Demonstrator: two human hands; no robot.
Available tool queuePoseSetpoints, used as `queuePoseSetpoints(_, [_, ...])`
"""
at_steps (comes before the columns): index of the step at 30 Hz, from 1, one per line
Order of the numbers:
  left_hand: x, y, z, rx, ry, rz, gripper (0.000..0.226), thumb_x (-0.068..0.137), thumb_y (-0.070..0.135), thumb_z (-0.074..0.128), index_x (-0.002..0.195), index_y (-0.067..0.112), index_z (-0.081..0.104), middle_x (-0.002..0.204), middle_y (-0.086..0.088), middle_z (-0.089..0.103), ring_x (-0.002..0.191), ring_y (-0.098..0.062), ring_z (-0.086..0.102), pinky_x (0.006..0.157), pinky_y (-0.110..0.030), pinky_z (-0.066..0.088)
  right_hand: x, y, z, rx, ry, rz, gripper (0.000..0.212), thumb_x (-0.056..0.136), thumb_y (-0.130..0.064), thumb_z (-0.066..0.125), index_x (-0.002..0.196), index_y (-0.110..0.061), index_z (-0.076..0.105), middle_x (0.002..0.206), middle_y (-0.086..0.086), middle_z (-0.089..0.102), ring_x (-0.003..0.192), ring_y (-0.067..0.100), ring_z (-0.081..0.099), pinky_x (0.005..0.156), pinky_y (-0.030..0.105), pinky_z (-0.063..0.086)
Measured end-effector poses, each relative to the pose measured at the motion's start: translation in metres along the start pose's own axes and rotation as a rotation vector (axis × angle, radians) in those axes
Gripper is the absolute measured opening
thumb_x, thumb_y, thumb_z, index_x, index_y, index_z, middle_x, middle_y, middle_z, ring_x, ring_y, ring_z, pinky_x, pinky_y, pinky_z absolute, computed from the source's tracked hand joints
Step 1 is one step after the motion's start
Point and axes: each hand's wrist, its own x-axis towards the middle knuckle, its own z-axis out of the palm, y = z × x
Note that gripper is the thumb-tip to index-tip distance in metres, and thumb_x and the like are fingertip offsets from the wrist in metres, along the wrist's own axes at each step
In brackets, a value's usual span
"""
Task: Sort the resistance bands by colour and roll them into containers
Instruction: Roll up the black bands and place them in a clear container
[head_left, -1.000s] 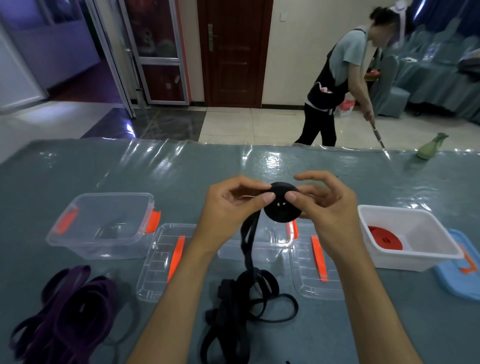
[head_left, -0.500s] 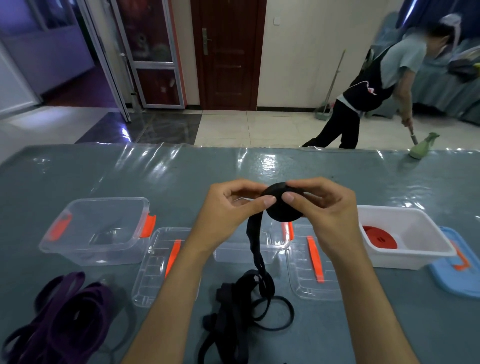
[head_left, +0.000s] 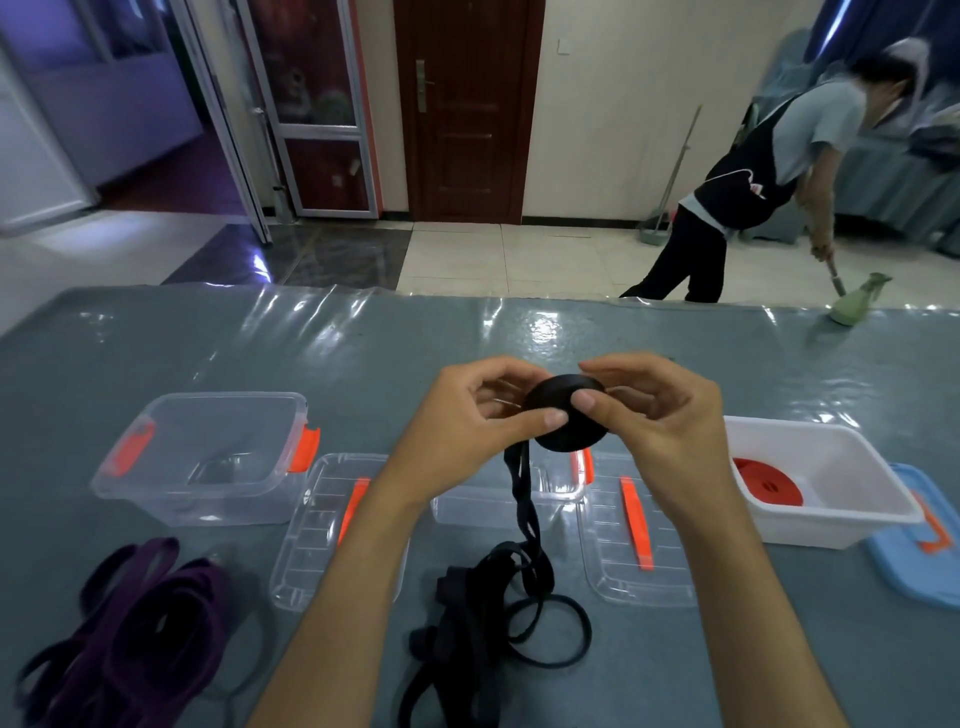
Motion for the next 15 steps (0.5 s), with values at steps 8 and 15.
queuePoseSetpoints(8, [-0.002,-0.004,0.004,0.049,0.172,0.077,0.034,0.072,0.009,0.095,0.094,0.016,0.068,0.091,-0.003,0.078,0.087,-0.018,0.078,0.081,-0.031,0.063,-0.007,0.003,0.0,0.084,-0.043,0.167,0.019,0.079,-0.011,0.081,0.088,-0.001,0.068,0.092,0.012,0.079,0.086,0.033,0.078,0.073,0.041,0.065])
queuePoseSetpoints(15, [-0.003,-0.02,0.009,-0.09,0.097,0.047,0.03,0.086,0.0,0.081,0.114,0.01,0.078,0.109,-0.003,0.08,0.106,-0.019,0.076,0.097,-0.032,0.059,-0.01,0.006,-0.007,0.072,0.101,0.092,0.014,0.087,-0.002,0.076,0.1,-0.007,0.073,0.097,0.007,0.08,0.093,0.023,0.078,0.075,0.03,0.062])
